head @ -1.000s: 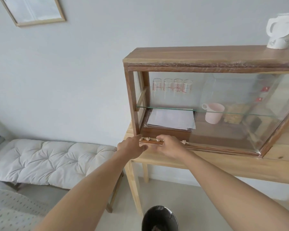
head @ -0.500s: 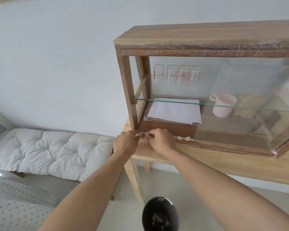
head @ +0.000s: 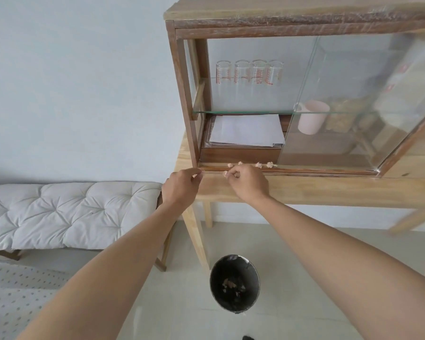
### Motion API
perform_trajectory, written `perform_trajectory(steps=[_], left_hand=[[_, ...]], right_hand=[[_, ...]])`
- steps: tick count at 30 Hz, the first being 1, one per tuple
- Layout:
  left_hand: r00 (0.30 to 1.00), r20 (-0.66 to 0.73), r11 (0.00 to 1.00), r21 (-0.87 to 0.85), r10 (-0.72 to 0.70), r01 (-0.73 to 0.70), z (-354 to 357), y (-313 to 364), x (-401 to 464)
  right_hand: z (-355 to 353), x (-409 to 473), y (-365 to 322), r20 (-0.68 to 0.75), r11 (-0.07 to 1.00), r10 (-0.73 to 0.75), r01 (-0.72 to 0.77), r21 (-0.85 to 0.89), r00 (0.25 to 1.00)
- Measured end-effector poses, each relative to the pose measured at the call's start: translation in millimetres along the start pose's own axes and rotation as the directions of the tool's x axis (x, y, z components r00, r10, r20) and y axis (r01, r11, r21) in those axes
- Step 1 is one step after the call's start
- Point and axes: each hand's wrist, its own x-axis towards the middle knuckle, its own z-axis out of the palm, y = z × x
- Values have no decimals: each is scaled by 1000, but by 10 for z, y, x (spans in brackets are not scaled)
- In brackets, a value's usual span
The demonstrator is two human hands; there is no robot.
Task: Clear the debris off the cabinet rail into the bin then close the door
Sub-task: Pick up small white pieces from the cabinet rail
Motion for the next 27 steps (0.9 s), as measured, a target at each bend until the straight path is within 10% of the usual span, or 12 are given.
perform_trajectory(steps=[15,27], left_hand=[[964,238,989,-117,119,-93,680,-673,-1084],[844,533,996,-13,-65,85,1791,-828,-1409]], right_hand=[[425,-1200,1123,178,972,229,-236,18,957],[1169,-1381,1912,387,939,343,-322,-122,856]])
